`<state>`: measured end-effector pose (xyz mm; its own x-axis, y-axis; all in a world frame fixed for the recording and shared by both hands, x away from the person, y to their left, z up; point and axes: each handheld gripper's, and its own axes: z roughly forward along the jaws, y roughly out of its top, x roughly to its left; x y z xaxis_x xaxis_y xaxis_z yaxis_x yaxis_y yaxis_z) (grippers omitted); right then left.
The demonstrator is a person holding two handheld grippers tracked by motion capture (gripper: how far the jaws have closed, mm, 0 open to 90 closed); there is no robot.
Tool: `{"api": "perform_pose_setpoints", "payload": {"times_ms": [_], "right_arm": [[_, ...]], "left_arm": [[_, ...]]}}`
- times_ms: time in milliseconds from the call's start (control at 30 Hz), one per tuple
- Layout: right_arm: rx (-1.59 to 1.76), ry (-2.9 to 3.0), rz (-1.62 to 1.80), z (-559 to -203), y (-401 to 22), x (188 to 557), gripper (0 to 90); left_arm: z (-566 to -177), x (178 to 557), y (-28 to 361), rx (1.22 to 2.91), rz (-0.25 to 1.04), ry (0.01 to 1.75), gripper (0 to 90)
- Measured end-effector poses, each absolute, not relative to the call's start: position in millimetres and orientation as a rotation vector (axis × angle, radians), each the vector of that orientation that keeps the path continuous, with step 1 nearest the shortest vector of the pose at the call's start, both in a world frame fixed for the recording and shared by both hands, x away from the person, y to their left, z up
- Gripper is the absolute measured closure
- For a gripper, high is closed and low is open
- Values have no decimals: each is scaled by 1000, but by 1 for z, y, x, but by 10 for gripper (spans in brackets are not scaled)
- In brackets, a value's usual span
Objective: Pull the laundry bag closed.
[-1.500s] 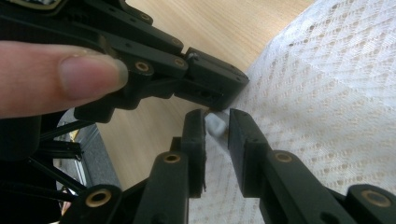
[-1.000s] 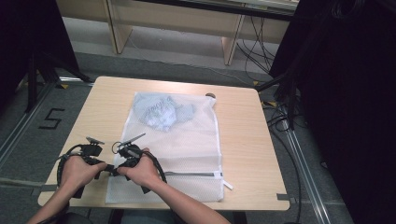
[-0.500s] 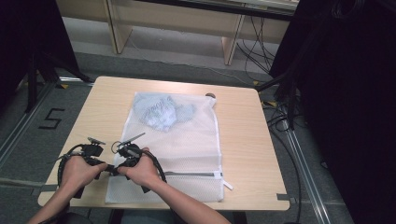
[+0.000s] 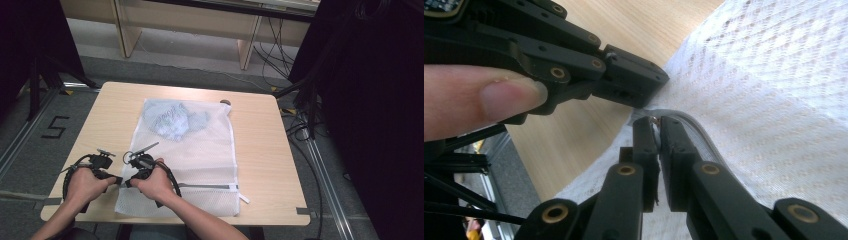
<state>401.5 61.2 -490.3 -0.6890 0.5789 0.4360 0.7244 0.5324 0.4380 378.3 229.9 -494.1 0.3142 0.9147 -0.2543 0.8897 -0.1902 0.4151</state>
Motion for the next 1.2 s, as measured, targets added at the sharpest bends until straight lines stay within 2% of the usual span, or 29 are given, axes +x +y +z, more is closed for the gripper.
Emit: {"api": "perform_pose_setpoints", "payload": {"times_ms": [1200], "right_arm": [[-1143, -2525, -864, -475, 39, 400, 871]], "left_arm": [[-493, 378, 231, 2125, 62, 1578, 899]]}}
